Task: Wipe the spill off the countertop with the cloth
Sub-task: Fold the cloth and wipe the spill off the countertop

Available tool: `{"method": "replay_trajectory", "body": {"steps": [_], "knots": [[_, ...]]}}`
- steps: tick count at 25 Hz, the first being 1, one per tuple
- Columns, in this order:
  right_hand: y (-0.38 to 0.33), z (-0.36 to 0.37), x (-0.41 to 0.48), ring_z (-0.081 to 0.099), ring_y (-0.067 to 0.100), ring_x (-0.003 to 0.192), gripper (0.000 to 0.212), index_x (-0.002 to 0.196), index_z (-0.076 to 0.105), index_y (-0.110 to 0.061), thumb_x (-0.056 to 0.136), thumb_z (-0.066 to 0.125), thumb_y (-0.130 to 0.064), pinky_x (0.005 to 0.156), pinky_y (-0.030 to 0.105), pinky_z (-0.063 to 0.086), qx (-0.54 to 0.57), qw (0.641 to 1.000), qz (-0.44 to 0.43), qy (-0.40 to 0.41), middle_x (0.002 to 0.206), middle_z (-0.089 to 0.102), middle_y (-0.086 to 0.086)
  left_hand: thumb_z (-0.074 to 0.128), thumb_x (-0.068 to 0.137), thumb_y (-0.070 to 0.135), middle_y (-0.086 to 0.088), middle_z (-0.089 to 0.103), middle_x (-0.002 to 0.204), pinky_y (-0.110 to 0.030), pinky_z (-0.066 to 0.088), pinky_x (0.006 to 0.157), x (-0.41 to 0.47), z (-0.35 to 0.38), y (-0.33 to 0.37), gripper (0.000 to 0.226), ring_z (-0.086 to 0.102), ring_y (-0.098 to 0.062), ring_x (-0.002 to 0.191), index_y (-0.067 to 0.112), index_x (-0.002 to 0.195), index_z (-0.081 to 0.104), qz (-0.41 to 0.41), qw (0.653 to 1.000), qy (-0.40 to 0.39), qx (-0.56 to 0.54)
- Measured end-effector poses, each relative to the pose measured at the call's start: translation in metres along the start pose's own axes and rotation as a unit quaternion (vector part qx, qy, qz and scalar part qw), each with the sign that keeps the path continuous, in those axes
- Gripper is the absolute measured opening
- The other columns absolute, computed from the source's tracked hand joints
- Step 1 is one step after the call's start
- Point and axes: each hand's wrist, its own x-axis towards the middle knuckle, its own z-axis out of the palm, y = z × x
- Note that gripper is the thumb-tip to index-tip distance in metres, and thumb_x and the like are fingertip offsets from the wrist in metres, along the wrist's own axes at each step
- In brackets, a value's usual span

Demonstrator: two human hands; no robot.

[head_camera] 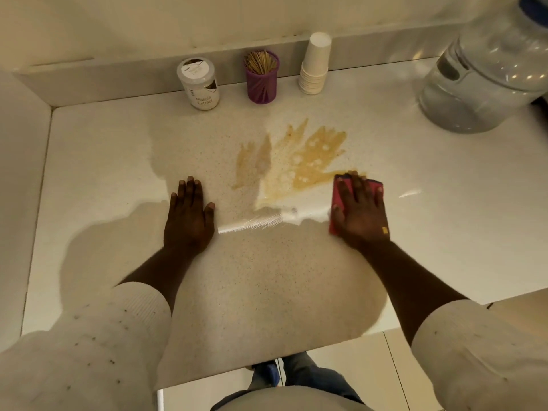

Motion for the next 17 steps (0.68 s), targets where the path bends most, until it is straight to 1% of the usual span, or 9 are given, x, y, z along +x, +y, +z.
{"method": "replay_trajectory", "body": {"steps": [3, 6, 9, 13, 15, 17], "knots": [[0.005, -0.002, 0.020, 0.006, 0.033, 0.157, 0.072, 0.163, 0.013, -0.020, 0.100, 0.017, -0.055, 0.126, 0.058, 0.005, 0.010, 1.000, 0.005, 0.002, 0.171, 0.009, 0.013, 0.017, 0.102, 0.046, -0.008, 0.001, 0.169, -0.043, 0.004, 0.127, 0.000, 0.002, -0.001, 0.069, -0.004, -0.021, 0.156, 0.009, 0.160, 0.004, 0.000, 1.000, 0.010, -0.006], [0.001, -0.001, 0.041, 0.004, 0.033, 0.157, 0.071, 0.164, 0.010, -0.022, 0.102, 0.019, -0.054, 0.126, 0.059, 0.006, 0.011, 1.000, -0.008, 0.002, 0.171, 0.006, 0.013, 0.017, 0.102, 0.046, -0.009, 0.003, 0.169, -0.043, 0.005, 0.127, 0.000, 0.001, 0.000, 0.069, -0.003, -0.021, 0.156, 0.009, 0.160, 0.005, 0.002, 1.000, 0.017, -0.005], [-0.008, -0.001, 0.056, 0.003, 0.032, 0.158, 0.070, 0.164, 0.008, -0.023, 0.102, 0.021, -0.053, 0.126, 0.058, 0.003, 0.014, 1.000, -0.013, -0.002, 0.172, 0.004, 0.013, 0.016, 0.102, 0.045, -0.008, 0.002, 0.169, -0.042, 0.004, 0.127, 0.001, 0.000, 0.000, 0.069, -0.004, -0.021, 0.156, 0.010, 0.160, 0.006, 0.001, 1.000, 0.013, -0.005], [-0.032, 0.000, 0.058, -0.001, 0.031, 0.158, 0.070, 0.164, 0.004, -0.023, 0.102, 0.017, -0.054, 0.126, 0.057, 0.002, -0.002, 0.999, -0.031, -0.018, 0.172, 0.000, 0.013, 0.018, 0.102, 0.045, -0.009, 0.002, 0.169, -0.043, 0.005, 0.127, 0.001, 0.001, 0.000, 0.069, -0.003, -0.021, 0.156, 0.009, 0.160, 0.006, 0.000, 1.000, 0.015, -0.003], [-0.052, 0.003, 0.055, -0.003, 0.031, 0.158, 0.071, 0.164, 0.003, -0.022, 0.102, 0.014, -0.055, 0.126, 0.059, 0.003, -0.010, 0.998, -0.056, -0.024, 0.171, -0.001, 0.013, 0.017, 0.103, 0.046, -0.009, 0.002, 0.169, -0.042, 0.004, 0.127, 0.001, 0.000, 0.001, 0.069, -0.004, -0.022, 0.156, 0.009, 0.160, 0.005, 0.000, 1.000, 0.012, -0.001], [-0.079, 0.006, 0.049, -0.001, 0.032, 0.157, 0.071, 0.164, 0.007, -0.019, 0.102, 0.015, -0.054, 0.125, 0.060, 0.006, 0.002, 0.995, -0.099, -0.019, 0.171, 0.002, 0.016, 0.016, 0.102, 0.046, -0.009, 0.001, 0.169, -0.042, 0.003, 0.127, 0.001, -0.001, 0.001, 0.069, -0.004, -0.022, 0.156, 0.010, 0.160, 0.004, -0.002, 1.000, 0.009, -0.004]]}}
